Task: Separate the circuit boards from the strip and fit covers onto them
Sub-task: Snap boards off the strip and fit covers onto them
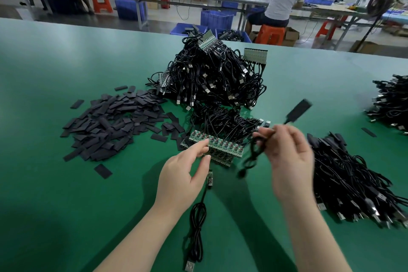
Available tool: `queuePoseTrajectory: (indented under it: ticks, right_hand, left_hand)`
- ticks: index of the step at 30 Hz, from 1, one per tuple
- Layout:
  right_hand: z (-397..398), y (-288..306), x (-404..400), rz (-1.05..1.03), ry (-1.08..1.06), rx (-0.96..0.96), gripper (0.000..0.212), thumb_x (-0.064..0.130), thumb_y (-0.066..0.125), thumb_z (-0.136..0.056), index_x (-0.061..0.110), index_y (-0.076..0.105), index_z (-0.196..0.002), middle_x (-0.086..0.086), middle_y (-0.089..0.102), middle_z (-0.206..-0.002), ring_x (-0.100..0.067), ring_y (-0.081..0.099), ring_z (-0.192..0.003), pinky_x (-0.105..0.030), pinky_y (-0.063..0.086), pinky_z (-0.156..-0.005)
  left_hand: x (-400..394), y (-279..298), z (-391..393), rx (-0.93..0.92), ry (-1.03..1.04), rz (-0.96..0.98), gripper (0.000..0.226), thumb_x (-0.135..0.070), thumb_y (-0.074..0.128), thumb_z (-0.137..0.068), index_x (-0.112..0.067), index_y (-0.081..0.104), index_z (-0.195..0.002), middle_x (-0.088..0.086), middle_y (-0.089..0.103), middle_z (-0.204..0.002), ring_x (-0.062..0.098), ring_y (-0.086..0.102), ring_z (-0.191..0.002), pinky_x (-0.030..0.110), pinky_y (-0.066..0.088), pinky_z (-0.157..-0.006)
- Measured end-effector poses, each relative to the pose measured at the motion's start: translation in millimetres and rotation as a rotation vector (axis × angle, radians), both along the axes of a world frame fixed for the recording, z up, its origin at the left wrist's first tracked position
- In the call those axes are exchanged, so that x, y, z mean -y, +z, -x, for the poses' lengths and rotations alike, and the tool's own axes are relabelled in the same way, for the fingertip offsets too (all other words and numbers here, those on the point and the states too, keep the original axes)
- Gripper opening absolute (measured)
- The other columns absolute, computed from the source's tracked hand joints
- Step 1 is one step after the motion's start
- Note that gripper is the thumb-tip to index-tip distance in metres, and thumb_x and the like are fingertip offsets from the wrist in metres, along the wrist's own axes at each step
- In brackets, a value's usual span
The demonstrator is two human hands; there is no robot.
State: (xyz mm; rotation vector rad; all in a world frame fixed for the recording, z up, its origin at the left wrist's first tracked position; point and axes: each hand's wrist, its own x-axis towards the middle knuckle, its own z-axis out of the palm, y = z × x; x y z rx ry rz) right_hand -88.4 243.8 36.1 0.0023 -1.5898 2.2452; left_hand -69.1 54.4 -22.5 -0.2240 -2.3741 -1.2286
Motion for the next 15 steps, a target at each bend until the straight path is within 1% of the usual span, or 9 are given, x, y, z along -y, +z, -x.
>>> queuePoseTrajectory:
  ticks: [2,3,5,6,8,10,12,13,15]
  right_hand:
    - [0,13,-31,-0.149,-0.184,-0.058,0.017,0.024,0.063,-0.095,0.029,0.071,-0.08,0.002,0.073,-0.074,-0.013,0.068,-0.071,-0.02,0.055,-0.068]
    - [-1,17,-47,-0.296,-0.292,-0.05,0.013,0.03,0.063,-0.094,0.031,0.07,-0.082,0.005,0.072,-0.073,-0.009,0.066,-0.069,-0.016,0.053,-0.065]
    - [1,18,-75,-0.655,-0.458,0.043,0.015,0.04,0.061,-0.091,0.03,0.07,-0.087,0.006,0.071,-0.074,-0.004,0.064,-0.067,-0.013,0.05,-0.063]
    - [3,14,-87,-0.846,-0.516,0.118,0.016,0.039,0.06,-0.092,0.027,0.07,-0.09,0.006,0.072,-0.077,-0.006,0.064,-0.069,-0.019,0.05,-0.064]
    - [9,5,-106,-1.178,-0.587,0.277,0.018,0.03,0.06,-0.095,0.019,0.073,-0.099,-0.007,0.073,-0.088,-0.026,0.064,-0.079,-0.032,0.05,-0.066]
    - [11,-5,-115,-1.437,-0.543,0.437,0.023,0.022,0.06,-0.095,0.013,0.073,-0.113,-0.017,0.071,-0.101,-0.039,0.061,-0.091,-0.041,0.051,-0.073]
    - [10,-11,-113,-1.587,-0.514,0.536,0.031,0.019,0.063,-0.092,0.014,0.069,-0.123,-0.02,0.068,-0.115,-0.043,0.056,-0.106,-0.046,0.046,-0.084]
    - [8,-11,-108,-1.6,-0.535,0.526,0.033,0.018,0.066,-0.09,0.015,0.068,-0.123,-0.02,0.067,-0.119,-0.043,0.054,-0.112,-0.048,0.043,-0.089]
    - [5,-8,-90,-1.578,-0.572,0.393,0.032,0.014,0.071,-0.085,0.013,0.071,-0.117,-0.019,0.068,-0.117,-0.043,0.055,-0.113,-0.05,0.042,-0.091]
  left_hand:
    - [0,-2,1,0.019,0.003,0.014,0.038,-0.027,0.056,-0.094,-0.03,0.057,-0.131,-0.023,0.067,-0.108,-0.009,0.059,-0.095,0.012,0.043,-0.071]
    - [0,-3,1,0.031,0.004,0.025,0.038,-0.021,0.059,-0.094,-0.03,0.058,-0.131,-0.023,0.067,-0.106,-0.008,0.059,-0.093,0.014,0.044,-0.069]
    - [0,-3,2,0.049,0.0,0.034,0.039,-0.015,0.06,-0.093,-0.029,0.06,-0.128,-0.021,0.067,-0.105,-0.005,0.059,-0.096,0.022,0.05,-0.075]
    - [-1,-3,3,0.06,-0.005,0.039,0.038,-0.014,0.06,-0.092,-0.029,0.061,-0.127,-0.021,0.067,-0.104,-0.003,0.06,-0.095,0.023,0.05,-0.076]
    - [-2,-2,3,0.083,-0.017,0.066,0.037,-0.015,0.06,-0.093,-0.03,0.063,-0.126,-0.022,0.067,-0.102,-0.001,0.06,-0.084,0.015,0.043,-0.067]
    - [-3,-3,2,0.098,-0.019,0.087,0.034,-0.017,0.06,-0.093,-0.031,0.064,-0.124,-0.022,0.067,-0.1,-0.004,0.058,-0.076,0.008,0.036,-0.061]
    - [-2,-3,2,0.108,-0.014,0.089,0.032,-0.018,0.06,-0.093,-0.031,0.066,-0.121,-0.022,0.067,-0.097,-0.011,0.055,-0.078,0.005,0.035,-0.062]
    - [-2,-2,2,0.113,-0.009,0.092,0.031,-0.018,0.06,-0.093,-0.031,0.067,-0.12,-0.023,0.067,-0.096,-0.013,0.054,-0.079,0.004,0.035,-0.062]
    - [-2,-3,3,0.128,0.004,0.1,0.03,-0.019,0.06,-0.094,-0.033,0.068,-0.119,-0.024,0.066,-0.095,-0.01,0.055,-0.082,0.005,0.037,-0.062]
